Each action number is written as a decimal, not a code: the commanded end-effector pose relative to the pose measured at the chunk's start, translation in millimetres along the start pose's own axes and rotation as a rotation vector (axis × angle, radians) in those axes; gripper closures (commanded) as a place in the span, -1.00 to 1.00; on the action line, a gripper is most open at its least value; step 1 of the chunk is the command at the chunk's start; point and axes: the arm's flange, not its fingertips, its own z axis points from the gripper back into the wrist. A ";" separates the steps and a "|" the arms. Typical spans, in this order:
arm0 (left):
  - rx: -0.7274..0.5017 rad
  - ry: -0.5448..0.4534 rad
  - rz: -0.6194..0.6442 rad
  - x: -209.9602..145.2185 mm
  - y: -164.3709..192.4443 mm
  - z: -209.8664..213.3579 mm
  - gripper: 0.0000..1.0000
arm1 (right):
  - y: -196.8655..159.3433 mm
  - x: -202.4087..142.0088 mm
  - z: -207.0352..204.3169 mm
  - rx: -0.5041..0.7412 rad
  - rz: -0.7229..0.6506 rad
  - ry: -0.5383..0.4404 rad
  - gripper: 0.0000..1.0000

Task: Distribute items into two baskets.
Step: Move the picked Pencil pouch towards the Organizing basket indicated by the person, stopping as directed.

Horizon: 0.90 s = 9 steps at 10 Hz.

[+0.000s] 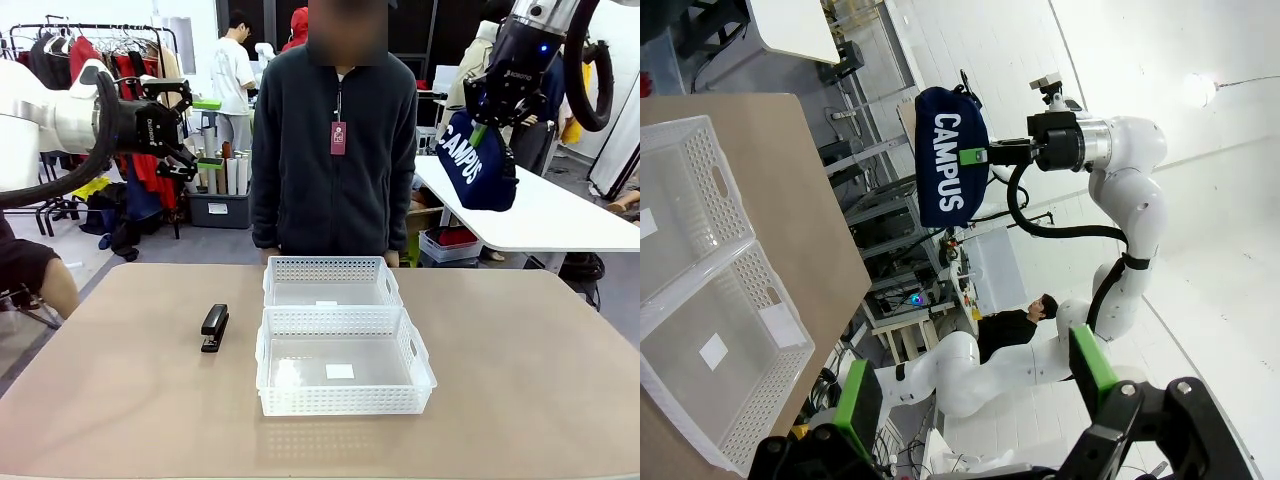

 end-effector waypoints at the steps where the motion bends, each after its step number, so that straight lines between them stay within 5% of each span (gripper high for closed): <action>1: 0.001 -0.006 -0.002 -0.6 -2.3 0.8 -1.00 | 0.8 -0.9 2.1 0.001 0.000 -0.004 1.00; 9: 0.001 -0.006 -0.002 -0.6 -2.3 0.8 -1.00 | 0.8 -0.9 2.1 0.001 0.000 -0.004 1.00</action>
